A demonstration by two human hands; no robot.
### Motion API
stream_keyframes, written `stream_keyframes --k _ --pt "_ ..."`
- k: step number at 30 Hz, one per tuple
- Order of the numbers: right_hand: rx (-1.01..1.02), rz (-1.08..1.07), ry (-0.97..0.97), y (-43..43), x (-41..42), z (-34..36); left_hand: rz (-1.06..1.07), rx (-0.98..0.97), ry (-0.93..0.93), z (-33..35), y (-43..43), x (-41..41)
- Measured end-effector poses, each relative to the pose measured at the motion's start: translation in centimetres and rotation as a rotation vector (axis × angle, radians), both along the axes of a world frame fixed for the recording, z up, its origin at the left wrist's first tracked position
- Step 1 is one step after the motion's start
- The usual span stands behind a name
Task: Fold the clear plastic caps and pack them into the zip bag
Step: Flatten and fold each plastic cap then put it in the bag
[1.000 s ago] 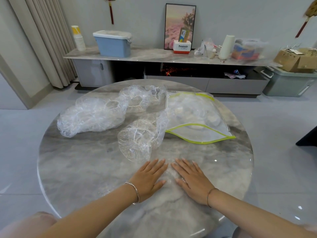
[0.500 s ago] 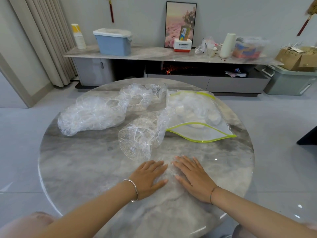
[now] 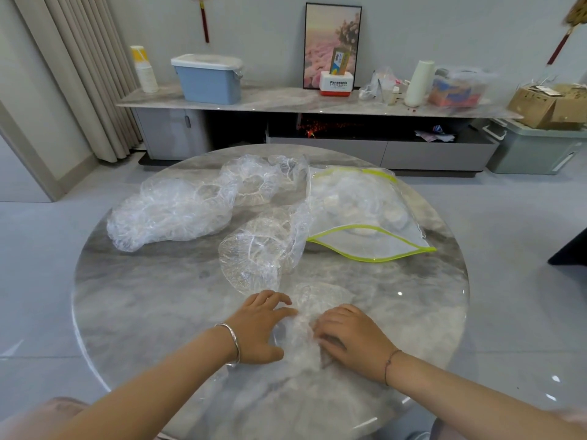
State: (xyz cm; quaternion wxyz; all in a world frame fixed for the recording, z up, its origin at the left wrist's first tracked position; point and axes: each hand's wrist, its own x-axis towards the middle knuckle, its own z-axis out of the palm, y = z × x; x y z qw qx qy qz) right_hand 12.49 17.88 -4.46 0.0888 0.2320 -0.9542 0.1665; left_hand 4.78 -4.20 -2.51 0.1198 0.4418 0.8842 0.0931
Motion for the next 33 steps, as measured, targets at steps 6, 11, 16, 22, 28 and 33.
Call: stream_keyframes --k 6,11,16,22,28,33 --pt "-0.955 -0.490 -0.455 0.0 -0.2 1.2 0.049 0.051 0.041 -0.2 -0.2 -0.8" --pt "-1.103 -0.693 -0.505 -0.2 -0.6 1.3 0.224 0.172 -0.023 -0.2 1.1 -0.9" --pt "-0.621 -0.404 -0.018 -0.1 0.2 1.9 0.358 0.139 -0.079 -0.6 1.5 -1.1" --pt "-0.055 -0.178 -0.200 -0.4 -0.2 0.8 0.335 0.239 0.210 -0.6 1.8 -1.0" --pt "0.126 -0.259 -0.309 0.0 -0.4 0.1 -0.061 0.213 0.398 -1.4 2.0 -0.5" --pt "0.087 -0.255 -0.237 0.2 -0.8 0.3 -0.035 0.100 0.316 -2.6 1.6 -0.3"
